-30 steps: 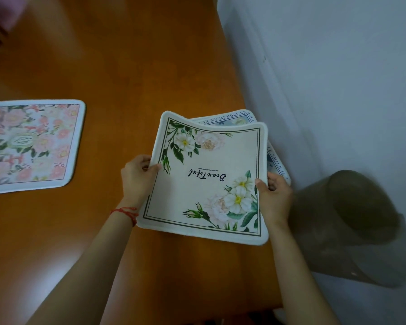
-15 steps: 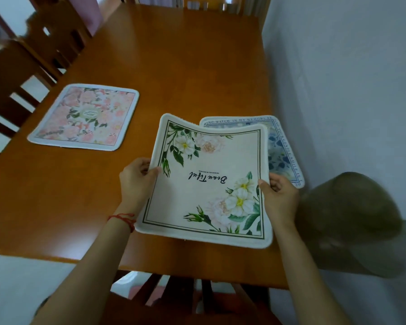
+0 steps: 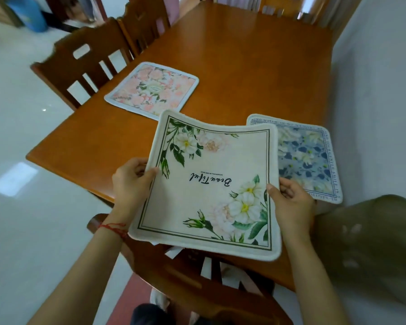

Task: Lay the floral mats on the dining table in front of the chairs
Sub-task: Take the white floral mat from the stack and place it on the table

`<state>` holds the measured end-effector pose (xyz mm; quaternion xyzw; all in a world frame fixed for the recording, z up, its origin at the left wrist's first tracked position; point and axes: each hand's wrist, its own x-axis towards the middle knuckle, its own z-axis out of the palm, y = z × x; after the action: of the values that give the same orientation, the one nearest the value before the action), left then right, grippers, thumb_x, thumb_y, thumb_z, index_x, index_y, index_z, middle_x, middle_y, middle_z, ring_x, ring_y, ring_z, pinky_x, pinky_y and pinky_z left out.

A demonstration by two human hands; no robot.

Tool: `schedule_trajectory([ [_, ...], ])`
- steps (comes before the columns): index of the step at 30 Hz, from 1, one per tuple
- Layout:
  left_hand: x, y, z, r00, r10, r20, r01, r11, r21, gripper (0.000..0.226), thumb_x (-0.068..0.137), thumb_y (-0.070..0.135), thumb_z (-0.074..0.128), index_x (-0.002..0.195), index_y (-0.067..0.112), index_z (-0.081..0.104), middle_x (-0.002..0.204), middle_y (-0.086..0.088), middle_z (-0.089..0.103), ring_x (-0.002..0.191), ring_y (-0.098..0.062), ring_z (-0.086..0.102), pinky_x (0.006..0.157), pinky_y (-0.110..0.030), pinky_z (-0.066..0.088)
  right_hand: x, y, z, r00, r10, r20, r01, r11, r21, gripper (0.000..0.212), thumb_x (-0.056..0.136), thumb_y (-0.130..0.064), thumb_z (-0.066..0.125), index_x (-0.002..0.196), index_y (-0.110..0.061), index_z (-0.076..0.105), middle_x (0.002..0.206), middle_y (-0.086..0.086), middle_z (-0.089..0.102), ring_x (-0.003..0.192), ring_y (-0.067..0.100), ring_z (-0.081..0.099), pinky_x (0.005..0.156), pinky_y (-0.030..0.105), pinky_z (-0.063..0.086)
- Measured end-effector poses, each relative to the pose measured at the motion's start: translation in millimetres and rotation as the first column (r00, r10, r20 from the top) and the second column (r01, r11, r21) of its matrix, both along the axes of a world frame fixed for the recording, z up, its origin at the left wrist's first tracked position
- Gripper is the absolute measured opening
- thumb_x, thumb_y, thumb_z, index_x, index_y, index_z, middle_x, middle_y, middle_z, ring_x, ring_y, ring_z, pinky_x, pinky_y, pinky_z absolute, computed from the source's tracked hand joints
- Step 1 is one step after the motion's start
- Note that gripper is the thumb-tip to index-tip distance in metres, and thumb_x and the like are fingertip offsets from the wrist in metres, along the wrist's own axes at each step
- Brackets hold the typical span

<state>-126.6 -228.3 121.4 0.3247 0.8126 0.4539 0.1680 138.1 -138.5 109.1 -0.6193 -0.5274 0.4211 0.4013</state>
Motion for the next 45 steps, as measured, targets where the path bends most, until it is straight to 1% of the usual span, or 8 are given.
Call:
schedule_trajectory([
  [7, -22, -47, 13, 0.991, 0.125, 0.04, -0.128, 0.99, 0.063, 0.02, 0.082, 0.015, 0.066, 0.101, 0.011, 0.065, 0.088, 0.006, 0.063, 0.071, 0.004, 0.057, 0.051, -0.004, 0.044, -35, -15, 11, 0.996, 0.067, -0.054, -0.068, 0.997, -0.02, 0.028, 0.081, -0.008, 0.068, 0.108, -0.006, 0.064, 0.098, 0.012, 0.069, 0.088, 0.024, 0.066, 0.083, 0.037, 0.054],
  [14, -58, -101, 20, 0.966, 0.24, 0.098, -0.25, 0.964, 0.095, 0.016, 0.081, 0.019, 0.068, 0.096, 0.022, 0.062, 0.092, 0.004, 0.065, 0.078, -0.007, 0.063, 0.068, -0.021, 0.051, -81, -44, 27, 0.984, 0.149, -0.098, -0.148, 0.989, 0.017, 0.024, 0.08, -0.006, 0.069, 0.102, -0.014, 0.064, 0.084, 0.0, 0.066, 0.077, 0.013, 0.064, 0.07, 0.021, 0.056],
  [18, -83, -140, 22, 0.946, 0.3, 0.125, -0.314, 0.943, 0.108, 0.017, 0.08, 0.016, 0.068, 0.095, 0.022, 0.063, 0.091, 0.001, 0.067, 0.076, -0.008, 0.065, 0.065, -0.02, 0.051, -116, -70, 30, 0.967, 0.23, -0.112, -0.228, 0.973, 0.029, 0.024, 0.081, -0.005, 0.067, 0.102, -0.015, 0.062, 0.085, 0.001, 0.065, 0.074, 0.007, 0.063, 0.061, 0.01, 0.052],
  [24, -127, -213, 21, 0.89, 0.429, 0.158, -0.446, 0.89, 0.096, 0.015, 0.078, 0.015, 0.069, 0.092, 0.02, 0.065, 0.085, -0.001, 0.068, 0.072, -0.009, 0.065, 0.065, -0.022, 0.052, -182, -115, 31, 0.936, 0.347, -0.068, -0.347, 0.938, 0.007, 0.029, 0.081, -0.007, 0.067, 0.111, -0.007, 0.063, 0.096, 0.008, 0.068, 0.084, 0.02, 0.066, 0.073, 0.031, 0.057],
  [29, -161, -279, 14, 0.828, 0.528, 0.189, -0.549, 0.832, 0.083, 0.014, 0.078, 0.015, 0.069, 0.09, 0.02, 0.065, 0.08, 0.006, 0.067, 0.069, -0.006, 0.064, 0.063, -0.02, 0.05, -236, -161, 28, 0.885, 0.464, -0.03, -0.463, 0.886, 0.033, 0.025, 0.082, -0.007, 0.066, 0.106, -0.013, 0.065, 0.087, -0.001, 0.068, 0.076, 0.013, 0.066, 0.066, 0.025, 0.058],
  [33, -186, -331, 3, 0.761, 0.606, 0.231, -0.634, 0.77, 0.067, 0.015, 0.077, 0.014, 0.069, 0.091, 0.018, 0.065, 0.077, 0.01, 0.066, 0.058, 0.006, 0.061, 0.055, -0.008, 0.048, -282, -199, 21, 0.844, 0.536, 0.001, -0.536, 0.844, 0.031, 0.024, 0.082, -0.007, 0.066, 0.097, -0.025, 0.063, 0.083, -0.007, 0.067, 0.076, 0.013, 0.066, 0.065, 0.026, 0.057],
  [38, -209, -394, -9, 0.674, 0.693, 0.256, -0.722, 0.691, 0.033, 0.016, 0.078, 0.011, 0.068, 0.091, 0.018, 0.064, 0.074, 0.012, 0.064, 0.053, 0.012, 0.058, 0.049, -0.002, 0.042, -333, -245, 2, 0.791, 0.61, 0.055, -0.611, 0.791, 0.024, 0.023, 0.081, -0.01, 0.067, 0.104, -0.017, 0.067, 0.088, -0.003, 0.068, 0.079, 0.014, 0.066, 0.068, 0.03, 0.056],
  [45, -234, -466, -29, 0.527, 0.805, 0.273, -0.831, 0.556, -0.035, 0.015, 0.077, 0.015, 0.069, 0.089, 0.023, 0.064, 0.075, 0.013, 0.065, 0.054, 0.01, 0.059, 0.054, -0.006, 0.047, -394, -296, -23, 0.667, 0.737, 0.11, -0.743, 0.669, 0.015, 0.022, 0.082, -0.011, 0.066, 0.104, -0.016, 0.066, 0.086, -0.007, 0.068, 0.077, 0.008, 0.065, 0.068, 0.029, 0.055],
])
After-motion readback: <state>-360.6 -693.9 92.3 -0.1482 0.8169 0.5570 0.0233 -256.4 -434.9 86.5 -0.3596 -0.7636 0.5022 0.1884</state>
